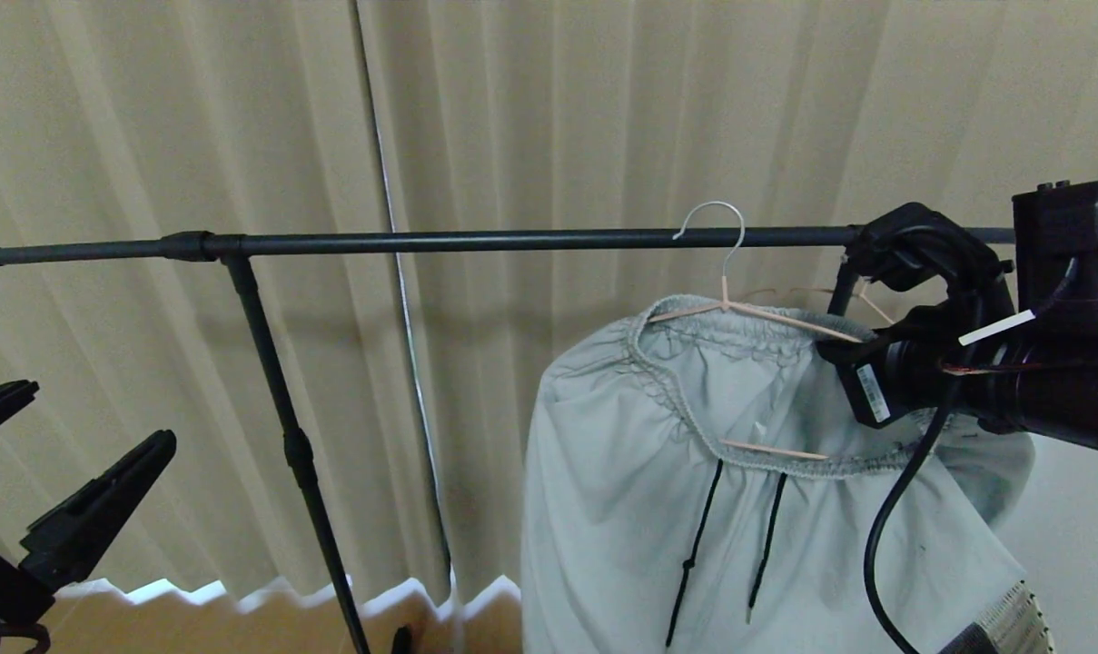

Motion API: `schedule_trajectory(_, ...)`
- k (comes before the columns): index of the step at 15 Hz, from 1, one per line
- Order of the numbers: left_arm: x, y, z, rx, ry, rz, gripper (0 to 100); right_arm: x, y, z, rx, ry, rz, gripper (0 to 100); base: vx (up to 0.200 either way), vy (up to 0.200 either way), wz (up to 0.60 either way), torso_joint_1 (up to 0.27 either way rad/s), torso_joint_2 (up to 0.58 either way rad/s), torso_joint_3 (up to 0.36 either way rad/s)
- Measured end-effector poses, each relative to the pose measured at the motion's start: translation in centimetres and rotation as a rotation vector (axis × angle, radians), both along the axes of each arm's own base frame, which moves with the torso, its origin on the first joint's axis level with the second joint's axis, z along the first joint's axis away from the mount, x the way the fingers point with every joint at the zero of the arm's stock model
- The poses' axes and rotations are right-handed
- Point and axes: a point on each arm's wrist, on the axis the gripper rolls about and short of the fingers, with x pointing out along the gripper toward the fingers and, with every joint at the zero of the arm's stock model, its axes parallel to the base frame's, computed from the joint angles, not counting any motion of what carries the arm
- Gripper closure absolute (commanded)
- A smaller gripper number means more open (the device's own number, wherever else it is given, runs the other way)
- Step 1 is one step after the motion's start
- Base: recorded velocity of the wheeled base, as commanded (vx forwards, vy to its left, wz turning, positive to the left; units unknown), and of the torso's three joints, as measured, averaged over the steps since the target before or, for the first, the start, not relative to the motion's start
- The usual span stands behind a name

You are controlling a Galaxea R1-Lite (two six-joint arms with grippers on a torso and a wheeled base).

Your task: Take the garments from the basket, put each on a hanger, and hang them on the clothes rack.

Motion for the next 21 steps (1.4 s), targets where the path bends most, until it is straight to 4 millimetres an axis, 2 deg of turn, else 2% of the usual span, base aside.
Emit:
schedule_trajectory(3, -0.1, 0.0, 0.0, 0.001, -0.002, -0.002, 0, 0.5, 0.3, -0.1, 0.025, -0.006, -0.011, 100, 0.2, 0.0, 0.0, 0.004, 0.0, 0.007)
schedule_trajectory(8, -0.3, 0.0, -0.2, 0.008, -0.005, -0.008, 0, 2.3, 0.4, -0.2, 0.023, -0.004, -0.045, 100, 0.0, 0.0, 0.0, 0.0, 0.0, 0.0)
schedule_trajectory(15, -0.3, 0.0, -0.3, 0.01, -0.001, -0.011, 0, 6.4, 1.0, -1.2, -0.017, 0.008, -0.138, 100, 0.0, 0.0, 0.0, 0.0, 0.0, 0.0)
schedule_trajectory(21, -0.3, 0.0, -0.3, 0.01, -0.002, -0.012, 0, 6.8, 2.3, -2.6, -0.038, 0.045, -0.108, 100, 0.0, 0.0, 0.0, 0.0, 0.0, 0.0)
